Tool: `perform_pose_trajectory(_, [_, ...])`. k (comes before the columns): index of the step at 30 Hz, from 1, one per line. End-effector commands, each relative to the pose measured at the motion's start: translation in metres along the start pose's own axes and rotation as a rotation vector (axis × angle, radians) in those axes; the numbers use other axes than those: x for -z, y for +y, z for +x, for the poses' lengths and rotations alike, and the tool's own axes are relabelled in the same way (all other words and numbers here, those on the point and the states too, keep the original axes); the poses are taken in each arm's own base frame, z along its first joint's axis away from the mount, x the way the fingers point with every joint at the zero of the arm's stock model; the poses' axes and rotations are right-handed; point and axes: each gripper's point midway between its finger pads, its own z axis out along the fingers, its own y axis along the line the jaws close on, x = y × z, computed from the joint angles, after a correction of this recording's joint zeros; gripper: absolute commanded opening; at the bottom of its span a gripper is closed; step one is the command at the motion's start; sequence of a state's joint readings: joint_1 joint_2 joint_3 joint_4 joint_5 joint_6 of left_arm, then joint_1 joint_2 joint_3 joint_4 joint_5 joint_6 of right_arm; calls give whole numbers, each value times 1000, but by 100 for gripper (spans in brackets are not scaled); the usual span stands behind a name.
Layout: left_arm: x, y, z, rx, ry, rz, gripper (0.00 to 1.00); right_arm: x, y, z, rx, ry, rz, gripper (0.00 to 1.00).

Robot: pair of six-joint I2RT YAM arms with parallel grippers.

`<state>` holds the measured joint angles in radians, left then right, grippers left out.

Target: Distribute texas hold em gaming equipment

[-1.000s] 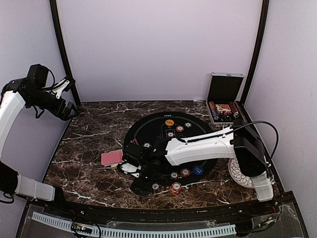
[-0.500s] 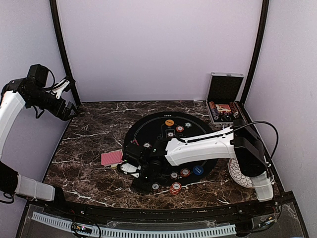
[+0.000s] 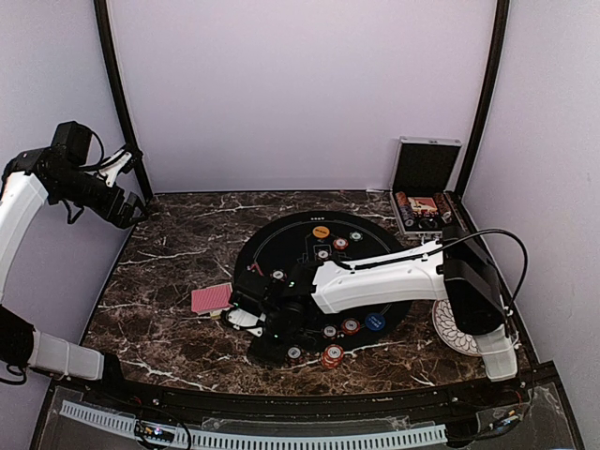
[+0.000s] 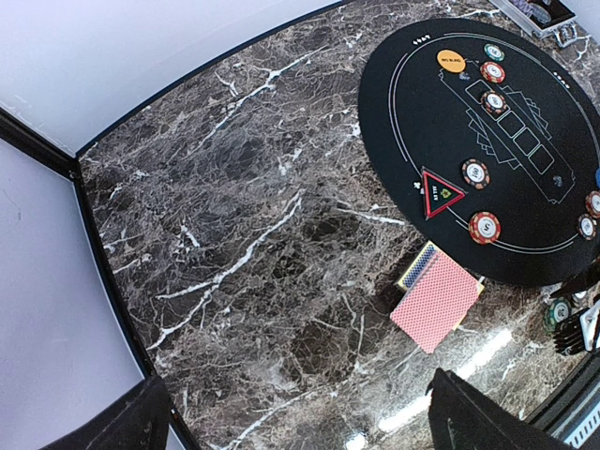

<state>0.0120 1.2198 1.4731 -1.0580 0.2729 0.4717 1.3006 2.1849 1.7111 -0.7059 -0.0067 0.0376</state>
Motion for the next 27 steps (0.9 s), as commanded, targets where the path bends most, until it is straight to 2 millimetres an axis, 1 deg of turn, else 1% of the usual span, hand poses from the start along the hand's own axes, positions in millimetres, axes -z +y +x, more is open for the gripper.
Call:
perform_pose_trajectory(1, [10, -6, -1, -11, -10, 7, 99, 15, 8, -13, 11, -37, -7, 62])
perform_pose_trajectory(3, [10, -6, -1, -13, -11, 6, 99, 13, 9, -12, 10, -32, -7, 62])
perform_pose_trajectory(7, [10, -6, 0, -14, -9, 4, 99, 17, 8, -16, 8, -43, -7, 61])
perform_pose_trajectory(11, [10, -6, 0, -13, -10, 5, 99, 20, 8, -18, 10, -51, -4, 57])
perform_pose_trajectory(16, [9, -6, 1, -13, -9, 4, 99, 15, 8, -13, 9, -32, -5, 50])
perform_pose_trajectory(18, [9, -6, 1, -14, -10, 4, 99, 12, 8, -10, 7, -23, -7, 51])
perform_pose_trajectory(21, [10, -6, 1, -15, -10, 1, 99, 10, 8, -9, 6, -16, -6, 57])
perform_pose_trajectory(22, [10, -6, 1, -16, -10, 2, 99, 9, 8, -8, 6, -14, -4, 58])
perform_pose_trajectory(27, [11, -6, 2, -16, -11, -1, 99, 9, 8, -9, 6, -14, -4, 56])
